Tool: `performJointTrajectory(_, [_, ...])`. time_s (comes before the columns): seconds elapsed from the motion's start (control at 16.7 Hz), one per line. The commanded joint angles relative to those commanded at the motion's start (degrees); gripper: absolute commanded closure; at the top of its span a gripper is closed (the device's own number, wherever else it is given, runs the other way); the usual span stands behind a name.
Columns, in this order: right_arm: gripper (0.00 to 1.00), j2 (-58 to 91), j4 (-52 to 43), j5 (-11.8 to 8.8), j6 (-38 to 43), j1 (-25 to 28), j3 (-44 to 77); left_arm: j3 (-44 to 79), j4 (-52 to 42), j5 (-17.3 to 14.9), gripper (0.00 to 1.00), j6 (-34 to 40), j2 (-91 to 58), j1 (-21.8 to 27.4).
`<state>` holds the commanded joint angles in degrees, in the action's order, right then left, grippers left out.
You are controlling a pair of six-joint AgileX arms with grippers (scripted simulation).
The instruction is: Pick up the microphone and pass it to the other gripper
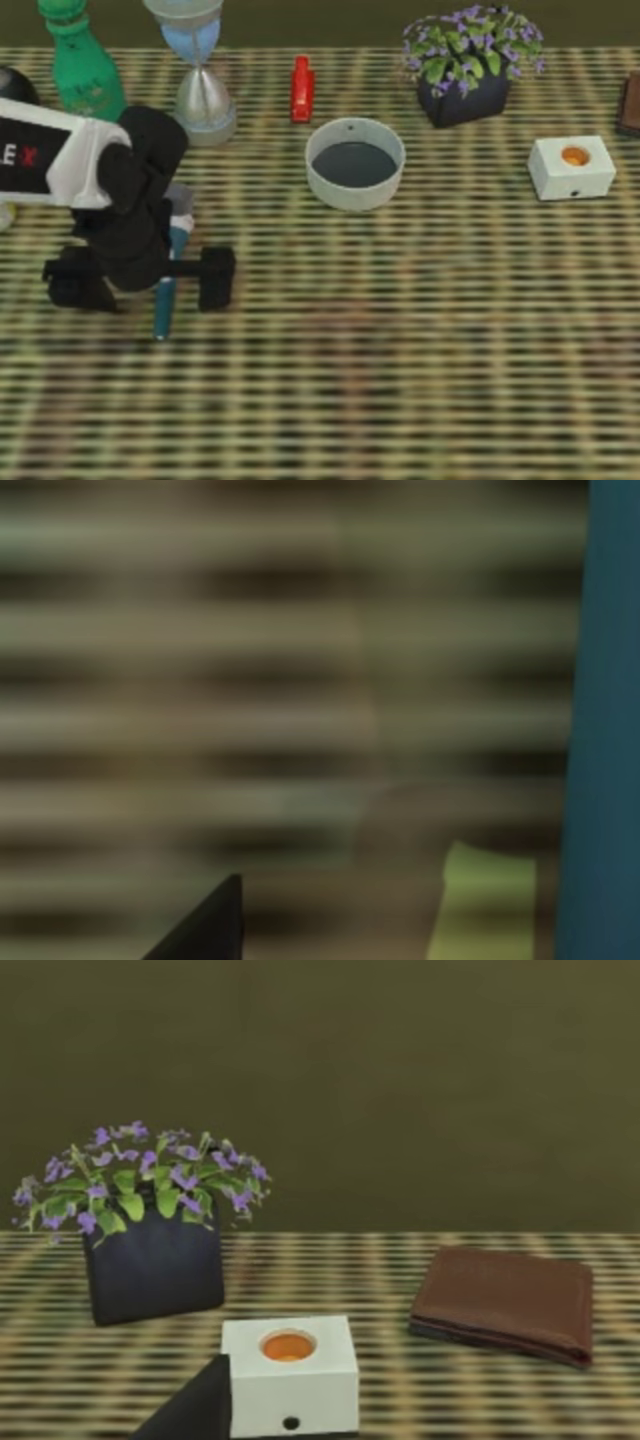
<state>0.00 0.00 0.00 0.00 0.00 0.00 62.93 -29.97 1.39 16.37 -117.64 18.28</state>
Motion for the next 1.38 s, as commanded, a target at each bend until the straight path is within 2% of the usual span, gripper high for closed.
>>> performJointTrajectory(0.72, [0.0,0.0,0.0,0.0,0.0,0.0,0.0,0.0,0.0,0.0,0.98,0.0,0.0,0.0])
performJointTrajectory(1.38, [0.0,0.0,0.0,0.0,0.0,0.0,0.0,1.26,-1.22,0.67,1.0,-0.85,3.97,0.09])
